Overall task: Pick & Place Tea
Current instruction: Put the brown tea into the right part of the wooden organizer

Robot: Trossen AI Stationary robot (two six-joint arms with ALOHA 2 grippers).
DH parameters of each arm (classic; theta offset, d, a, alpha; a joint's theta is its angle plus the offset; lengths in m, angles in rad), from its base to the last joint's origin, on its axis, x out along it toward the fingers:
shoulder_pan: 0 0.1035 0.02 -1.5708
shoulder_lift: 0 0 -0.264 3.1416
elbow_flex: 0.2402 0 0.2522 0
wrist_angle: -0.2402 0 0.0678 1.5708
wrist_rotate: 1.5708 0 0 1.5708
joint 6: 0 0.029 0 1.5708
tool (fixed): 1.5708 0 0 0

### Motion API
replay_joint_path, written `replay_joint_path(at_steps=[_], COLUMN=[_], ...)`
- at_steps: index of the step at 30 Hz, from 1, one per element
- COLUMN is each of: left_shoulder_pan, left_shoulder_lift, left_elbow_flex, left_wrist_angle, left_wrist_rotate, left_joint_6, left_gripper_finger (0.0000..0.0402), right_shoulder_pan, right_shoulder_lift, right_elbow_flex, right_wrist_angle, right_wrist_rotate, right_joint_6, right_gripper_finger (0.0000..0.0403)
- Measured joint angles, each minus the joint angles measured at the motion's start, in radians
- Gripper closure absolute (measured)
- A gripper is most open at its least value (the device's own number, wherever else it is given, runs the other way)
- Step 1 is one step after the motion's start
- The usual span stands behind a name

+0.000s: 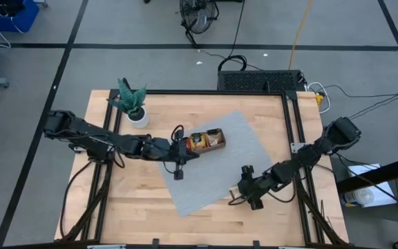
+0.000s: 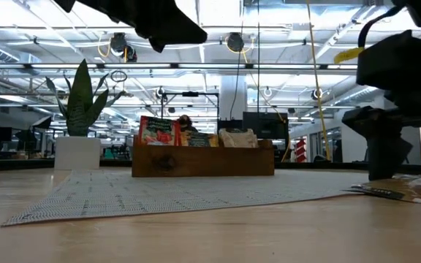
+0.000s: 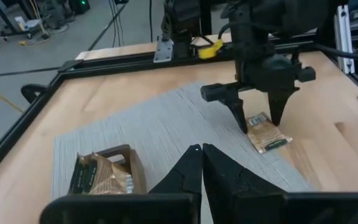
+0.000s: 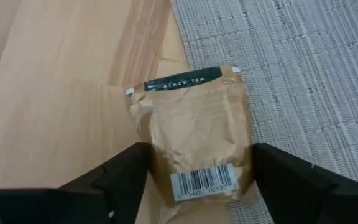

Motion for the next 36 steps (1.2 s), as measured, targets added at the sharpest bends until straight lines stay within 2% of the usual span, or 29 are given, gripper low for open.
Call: replay_joint_path(at_steps=[7, 14, 17, 20, 23, 27, 33, 36], left_shoulder_pan=[0.001, 0.001, 0.001, 0.001, 0.001, 0.001, 0.001, 0.001], left_shoulder_lift=[0.000, 0.000, 0.000, 0.000, 0.000, 0.000, 0.000, 0.000], left_elbow_flex=[0.000, 0.000, 0.000, 0.000, 0.001, 0.001, 0.001, 0.001], left_wrist_angle=[-0.011, -0.018, -0.019, -0.019, -0.020, -0.022, -0.022, -0.022], left_wrist_rotate=[0.000, 0.000, 0.000, 0.000, 0.000, 0.000, 0.000, 0.000], left_joint_6=[0.000, 0.000, 0.000, 0.000, 0.000, 0.000, 0.000, 0.000], left_gripper_finger=[0.0380, 0.0380, 0.0380, 0.0380, 0.0380, 0.0380, 0.0380, 0.0380], right_shoulder_pan=[0.001, 0.016, 0.016, 0.016, 0.008, -0.045, -0.225, -0.312], right_shoulder_lift=[-0.015, -0.150, -0.209, -0.248, -0.257, -0.225, -0.105, -0.042], right_elbow_flex=[-0.002, -0.009, -0.007, -0.008, -0.008, -0.037, -0.128, -0.149], right_wrist_angle=[-0.049, -0.050, -0.033, 0.038, 0.144, 0.387, 0.707, 0.787], right_wrist_rotate=[-0.034, -0.066, -0.050, 0.034, 0.183, 0.366, 0.407, 0.407], right_joint_6=[0.000, -0.021, -0.058, -0.139, -0.244, -0.365, -0.445, -0.452], right_gripper_finger=[0.0217, 0.0334, 0.0365, 0.0366, 0.0359, 0.0347, 0.0370, 0.0370])
